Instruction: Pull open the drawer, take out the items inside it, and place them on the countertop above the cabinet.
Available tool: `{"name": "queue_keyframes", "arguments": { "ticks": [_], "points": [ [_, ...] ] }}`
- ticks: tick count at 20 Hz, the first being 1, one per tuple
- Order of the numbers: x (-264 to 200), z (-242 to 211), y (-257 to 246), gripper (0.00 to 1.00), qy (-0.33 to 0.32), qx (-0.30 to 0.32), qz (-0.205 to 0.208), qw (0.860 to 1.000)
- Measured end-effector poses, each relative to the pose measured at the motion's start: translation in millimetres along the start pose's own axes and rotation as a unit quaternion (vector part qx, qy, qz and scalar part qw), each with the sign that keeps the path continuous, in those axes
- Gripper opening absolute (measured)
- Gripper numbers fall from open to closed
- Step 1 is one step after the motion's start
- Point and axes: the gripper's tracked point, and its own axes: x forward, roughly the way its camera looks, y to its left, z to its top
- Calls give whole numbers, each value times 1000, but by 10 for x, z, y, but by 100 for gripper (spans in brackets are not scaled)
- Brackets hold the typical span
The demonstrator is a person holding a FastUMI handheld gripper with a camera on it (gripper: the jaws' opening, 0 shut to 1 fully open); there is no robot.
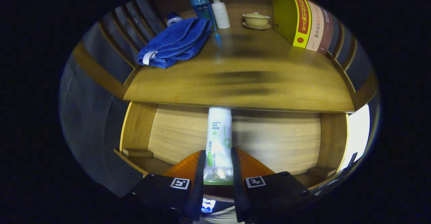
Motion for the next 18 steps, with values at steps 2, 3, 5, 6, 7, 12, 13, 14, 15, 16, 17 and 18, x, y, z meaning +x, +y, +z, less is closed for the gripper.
{"name": "queue_keyframes", "arguments": {
  "ticks": [2, 3, 5, 6, 7, 12, 13, 14, 15, 16, 17, 18],
  "points": [
    [-69, -118, 9, 46, 6, -13, -1, 1000],
    [-99, -92, 37, 47, -5, -13, 2, 1000],
    [-282, -42, 126, 46, -17, -9, 19, 1000],
    [-366, -2, 151, 46, -29, -12, 22, 999],
    [-457, 76, 170, 46, -48, -12, 22, 999],
    [-559, 1013, -2, 46, -175, 2, -24, 984],
    [-504, 1176, -27, 46, -192, 2, -32, 981],
    [-472, 1272, -21, 46, -204, 8, -35, 978],
    [-406, 1367, 2, 46, -207, 16, -32, 978],
    [-308, 1466, 35, 46, -210, 29, -29, 977],
    [-205, 1539, 46, 46, -212, 35, -30, 976],
    [-143, 1627, -39, 46, -213, 38, -45, 975]
  ]
}}
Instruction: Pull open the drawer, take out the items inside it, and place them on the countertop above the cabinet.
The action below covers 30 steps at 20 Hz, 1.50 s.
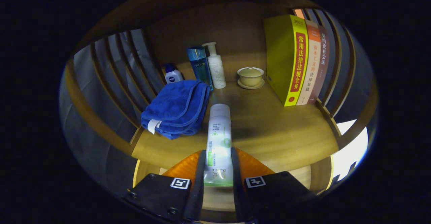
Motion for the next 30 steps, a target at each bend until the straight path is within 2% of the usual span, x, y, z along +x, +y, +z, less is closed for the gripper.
{"name": "queue_keyframes", "arguments": {
  "ticks": [5, 9, 13, 17, 19, 23, 26, 30],
  "points": [
    [289, 18, -268, 47, 7, 4, -46, 999],
    [388, -60, -312, 49, 5, 7, -48, 999],
    [390, -76, -277, 62, 4, -1, -45, 999],
    [344, -66, -254, 88, 2, -1, -47, 999],
    [295, -13, -254, 97, -7, -9, -48, 999],
    [-43, 275, -160, 99, -82, -38, -47, 995],
    [-507, 517, 59, 99, -178, -79, -36, 980],
    [-1148, 471, 414, 99, -255, -96, 7, 962]
  ]
}}
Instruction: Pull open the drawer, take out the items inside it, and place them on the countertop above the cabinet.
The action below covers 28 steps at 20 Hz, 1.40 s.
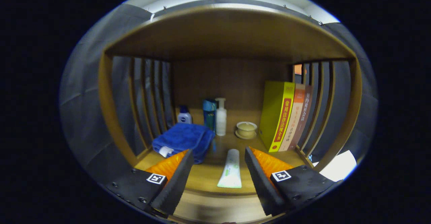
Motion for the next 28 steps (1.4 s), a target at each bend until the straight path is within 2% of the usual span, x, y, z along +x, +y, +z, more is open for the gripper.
{"name": "queue_keyframes", "arguments": {
  "ticks": [3, 9, 14, 21, 28],
  "points": [
    [-398, -138, 143, 98, -46, -11, 11, 999],
    [-850, -939, 209, 98, -77, 11, -3, 997],
    [-1045, -1434, 75, 98, -93, -2, -38, 995],
    [-1347, -1869, 158, 98, -112, 12, -40, 993],
    [-1314, -2374, 70, 98, -83, 0, -63, 995]
  ]
}}
